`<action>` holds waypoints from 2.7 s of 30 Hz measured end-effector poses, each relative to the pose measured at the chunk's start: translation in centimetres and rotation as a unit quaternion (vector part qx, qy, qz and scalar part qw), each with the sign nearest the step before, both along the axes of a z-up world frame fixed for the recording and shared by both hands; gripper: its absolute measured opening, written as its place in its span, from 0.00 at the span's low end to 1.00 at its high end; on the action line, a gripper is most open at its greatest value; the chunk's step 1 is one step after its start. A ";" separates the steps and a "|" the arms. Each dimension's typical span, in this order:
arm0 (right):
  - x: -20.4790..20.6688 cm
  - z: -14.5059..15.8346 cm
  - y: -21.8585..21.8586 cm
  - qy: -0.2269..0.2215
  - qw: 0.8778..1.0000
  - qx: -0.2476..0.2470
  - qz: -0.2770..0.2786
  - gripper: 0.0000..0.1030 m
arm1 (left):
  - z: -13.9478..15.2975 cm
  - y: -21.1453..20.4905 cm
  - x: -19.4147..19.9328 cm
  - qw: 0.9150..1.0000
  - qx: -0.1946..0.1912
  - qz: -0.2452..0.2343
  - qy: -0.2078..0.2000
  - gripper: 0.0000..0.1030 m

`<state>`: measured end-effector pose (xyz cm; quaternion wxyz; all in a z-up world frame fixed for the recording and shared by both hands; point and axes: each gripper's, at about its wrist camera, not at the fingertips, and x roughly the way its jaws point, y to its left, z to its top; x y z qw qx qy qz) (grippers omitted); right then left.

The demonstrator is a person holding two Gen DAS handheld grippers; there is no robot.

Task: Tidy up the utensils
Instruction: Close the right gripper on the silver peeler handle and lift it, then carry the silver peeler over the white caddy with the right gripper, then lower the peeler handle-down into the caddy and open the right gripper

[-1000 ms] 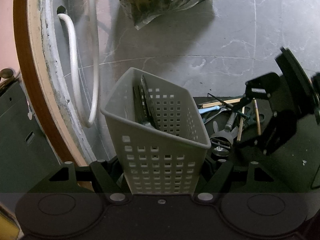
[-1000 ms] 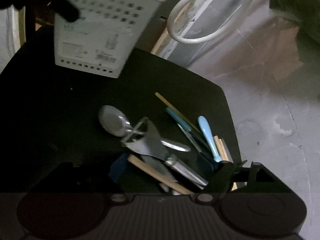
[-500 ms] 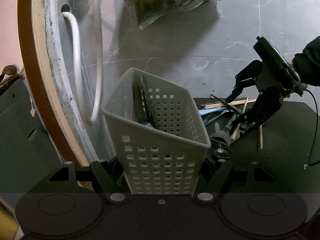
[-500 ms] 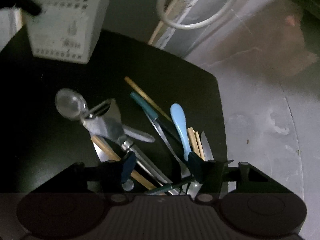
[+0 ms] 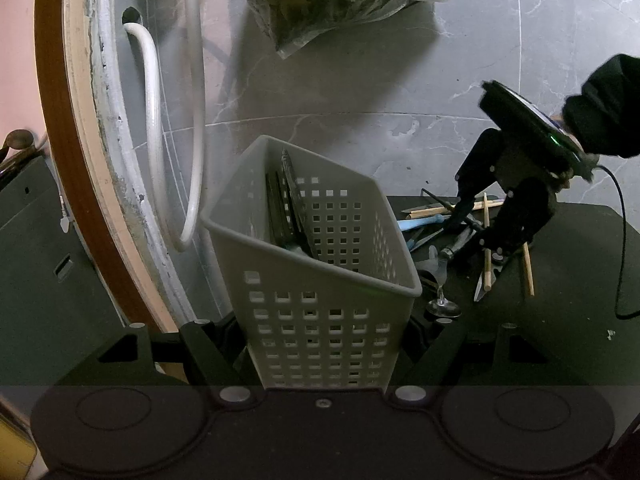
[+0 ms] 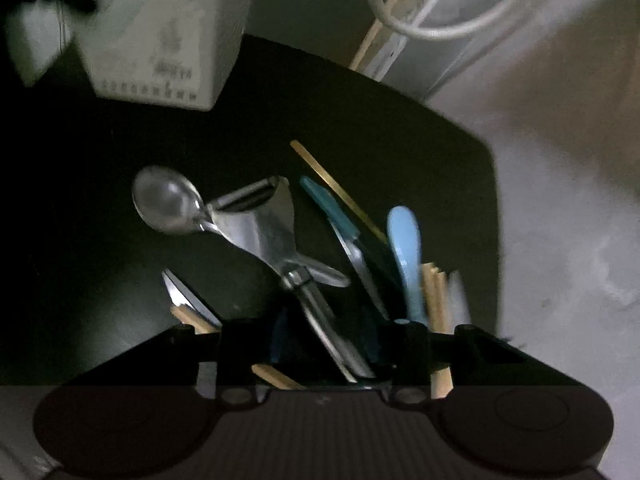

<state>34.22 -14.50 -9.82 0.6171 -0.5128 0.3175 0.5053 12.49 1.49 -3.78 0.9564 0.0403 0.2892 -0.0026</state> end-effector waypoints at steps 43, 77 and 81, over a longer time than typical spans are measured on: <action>-7.0 9.1 -4.7 -0.091 0.929 0.338 -0.118 0.19 | -0.3 0.4 0.5 1.000 -0.002 -0.023 -0.003 0.74; -11.9 10.8 2.7 0.053 0.801 0.556 -0.217 0.19 | -0.6 0.6 1.0 0.999 -0.001 -0.042 -0.007 0.74; -12.4 10.1 2.3 0.054 0.806 0.548 -0.217 0.19 | -0.7 0.5 1.0 0.999 -0.001 -0.042 -0.007 0.74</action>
